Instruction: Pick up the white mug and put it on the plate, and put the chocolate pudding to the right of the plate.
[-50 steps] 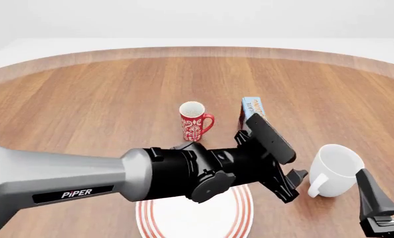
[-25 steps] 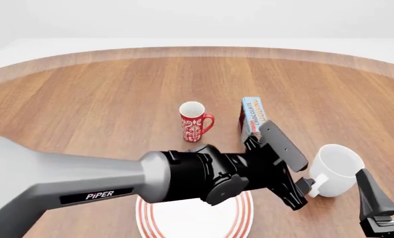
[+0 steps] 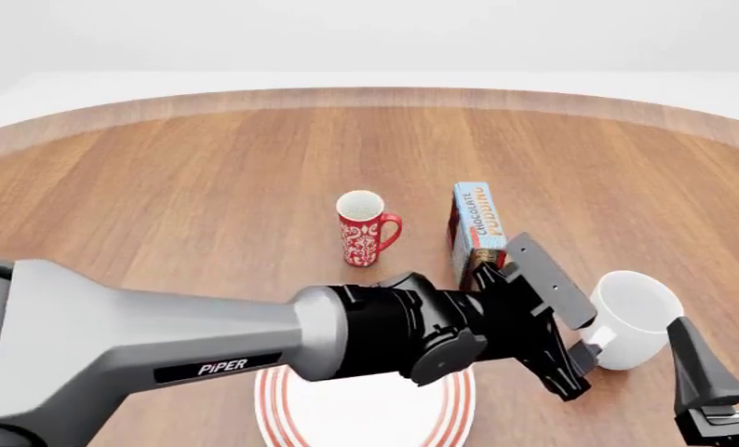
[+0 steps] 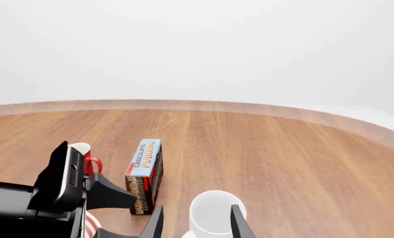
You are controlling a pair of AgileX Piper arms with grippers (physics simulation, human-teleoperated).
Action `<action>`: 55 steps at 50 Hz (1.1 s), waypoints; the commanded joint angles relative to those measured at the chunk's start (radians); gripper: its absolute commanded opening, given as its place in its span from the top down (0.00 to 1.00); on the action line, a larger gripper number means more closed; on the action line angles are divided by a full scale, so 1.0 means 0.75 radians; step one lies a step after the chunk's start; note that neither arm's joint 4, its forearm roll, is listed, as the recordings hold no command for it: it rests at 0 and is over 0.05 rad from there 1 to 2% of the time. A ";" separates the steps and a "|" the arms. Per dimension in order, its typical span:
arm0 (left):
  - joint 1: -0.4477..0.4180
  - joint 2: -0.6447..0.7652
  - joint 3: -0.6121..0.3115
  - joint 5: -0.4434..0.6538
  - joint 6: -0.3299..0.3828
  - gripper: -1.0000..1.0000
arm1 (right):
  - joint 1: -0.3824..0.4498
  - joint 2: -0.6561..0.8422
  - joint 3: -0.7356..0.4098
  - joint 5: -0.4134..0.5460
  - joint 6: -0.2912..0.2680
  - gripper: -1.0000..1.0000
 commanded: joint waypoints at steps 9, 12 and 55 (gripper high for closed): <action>0.006 0.039 -0.086 0.048 0.013 0.00 | 0.000 0.000 0.000 0.000 0.000 0.00; 0.009 0.048 -0.098 0.051 0.013 0.00 | 0.000 0.000 0.000 0.000 0.000 0.00; -0.012 0.164 -0.282 0.130 0.027 0.00 | 0.000 0.000 0.000 0.000 0.000 0.00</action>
